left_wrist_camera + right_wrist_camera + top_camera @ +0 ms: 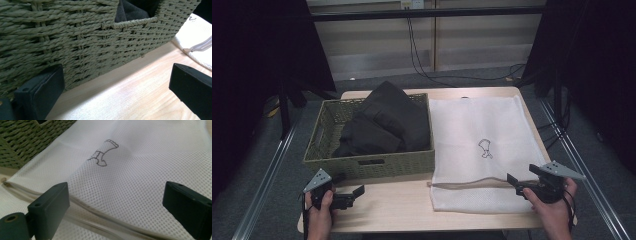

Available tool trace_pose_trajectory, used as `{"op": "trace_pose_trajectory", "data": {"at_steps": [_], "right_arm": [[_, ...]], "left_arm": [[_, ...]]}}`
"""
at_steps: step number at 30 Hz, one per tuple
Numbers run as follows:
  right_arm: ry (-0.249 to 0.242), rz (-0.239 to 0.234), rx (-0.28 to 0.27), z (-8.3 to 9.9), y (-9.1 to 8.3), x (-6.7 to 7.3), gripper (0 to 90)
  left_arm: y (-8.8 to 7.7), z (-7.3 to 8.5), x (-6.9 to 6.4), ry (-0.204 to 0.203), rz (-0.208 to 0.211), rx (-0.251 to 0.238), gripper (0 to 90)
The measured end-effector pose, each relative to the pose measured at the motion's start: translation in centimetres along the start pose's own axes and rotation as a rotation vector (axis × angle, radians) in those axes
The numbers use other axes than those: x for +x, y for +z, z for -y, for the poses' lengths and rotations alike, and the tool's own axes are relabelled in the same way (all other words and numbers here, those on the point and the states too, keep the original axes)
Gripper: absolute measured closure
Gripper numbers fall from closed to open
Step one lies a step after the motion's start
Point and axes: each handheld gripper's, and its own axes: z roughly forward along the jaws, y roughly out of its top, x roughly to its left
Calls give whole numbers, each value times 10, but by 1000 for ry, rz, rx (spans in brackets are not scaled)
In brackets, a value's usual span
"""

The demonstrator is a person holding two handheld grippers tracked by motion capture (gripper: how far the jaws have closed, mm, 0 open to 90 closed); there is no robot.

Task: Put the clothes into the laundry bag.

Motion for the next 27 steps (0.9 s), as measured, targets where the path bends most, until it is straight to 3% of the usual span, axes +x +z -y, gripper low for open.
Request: {"op": "trace_pose_trajectory", "data": {"at_steps": [7, 12, 18, 22, 27], "right_arm": [[-56, -83, 3, -5, 2, 4, 82], [-95, -85, 20, -5, 3, 7, 83], [-106, -86, 51, -3, 12, 4, 85], [-140, -113, 86, -1, 21, 12, 75], [-170, -111, 147, 3, 36, 20, 60]], "left_arm": [[-2, 1, 0, -4, 7, -5, 0], [-1, 1, 0, -2, 4, 3, 0], [1, 0, 0, -11, 9, 11, 0], [1, 0, 0, -8, 5, 13, 0], [0, -1, -4, 21, -23, 12, 0]]}}
